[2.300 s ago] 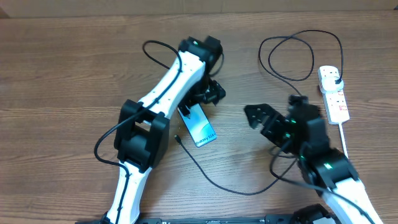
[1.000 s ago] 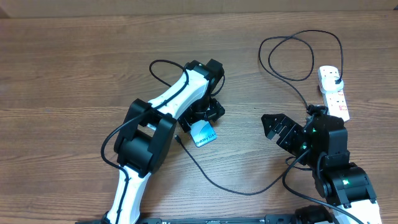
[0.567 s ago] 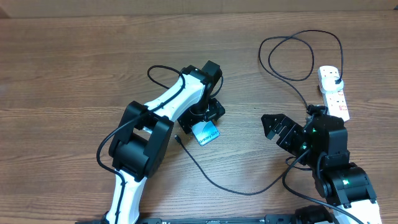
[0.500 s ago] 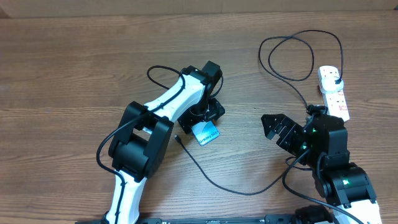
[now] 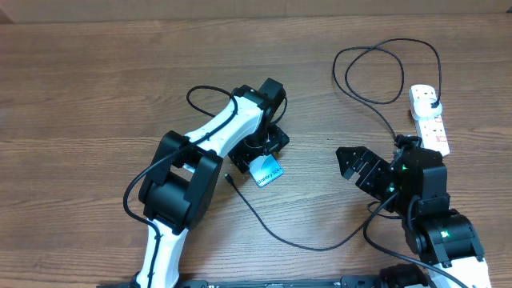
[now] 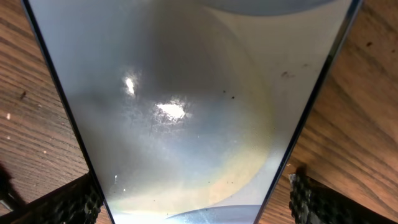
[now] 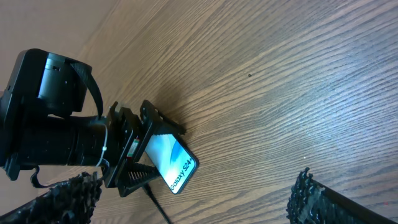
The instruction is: Plug charger to phone and switch on socket
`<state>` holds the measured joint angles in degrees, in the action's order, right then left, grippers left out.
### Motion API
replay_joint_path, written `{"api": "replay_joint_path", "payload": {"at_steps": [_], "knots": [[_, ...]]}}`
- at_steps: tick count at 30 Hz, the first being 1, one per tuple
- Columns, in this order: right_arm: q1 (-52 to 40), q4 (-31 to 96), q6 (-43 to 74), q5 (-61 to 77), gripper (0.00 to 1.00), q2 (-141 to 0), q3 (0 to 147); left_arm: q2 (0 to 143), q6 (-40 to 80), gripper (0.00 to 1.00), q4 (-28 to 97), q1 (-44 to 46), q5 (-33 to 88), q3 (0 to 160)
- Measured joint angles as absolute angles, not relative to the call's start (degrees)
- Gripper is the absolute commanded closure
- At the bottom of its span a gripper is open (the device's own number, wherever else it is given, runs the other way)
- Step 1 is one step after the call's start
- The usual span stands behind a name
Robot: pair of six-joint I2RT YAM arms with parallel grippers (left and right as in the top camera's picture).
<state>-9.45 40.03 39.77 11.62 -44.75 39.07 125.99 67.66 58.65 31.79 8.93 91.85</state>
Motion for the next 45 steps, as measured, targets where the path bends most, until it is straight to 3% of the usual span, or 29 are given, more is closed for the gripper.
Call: {"api": "replay_joint_path", "payload": {"at_steps": [5,10,13,28,40,45], "knots": [[-9.45,40.01,39.79,11.62,0.00,-44.75,39.07,125.99,67.70,0.00,58.63,31.79,8.78,91.85],[-9.45,39.88,39.79,11.62,0.00,-44.75,39.07,125.97,68.84,0.29,58.30,31.79,8.64,91.88],[-9.45,39.81,39.79,11.64,0.00,-44.75,39.07,125.78,69.08,0.39,58.22,31.86,8.36,91.92],[-9.45,39.55,39.75,11.62,0.00,-44.75,39.07,125.73,69.12,0.64,58.22,31.86,8.32,91.90],[-9.45,39.48,39.62,11.64,0.00,-44.75,39.07,125.73,69.12,0.96,58.24,31.86,8.32,91.90],[-9.45,38.87,39.55,11.66,0.00,-44.75,39.07,125.73,69.12,0.95,58.24,31.86,8.32,91.90]]}}
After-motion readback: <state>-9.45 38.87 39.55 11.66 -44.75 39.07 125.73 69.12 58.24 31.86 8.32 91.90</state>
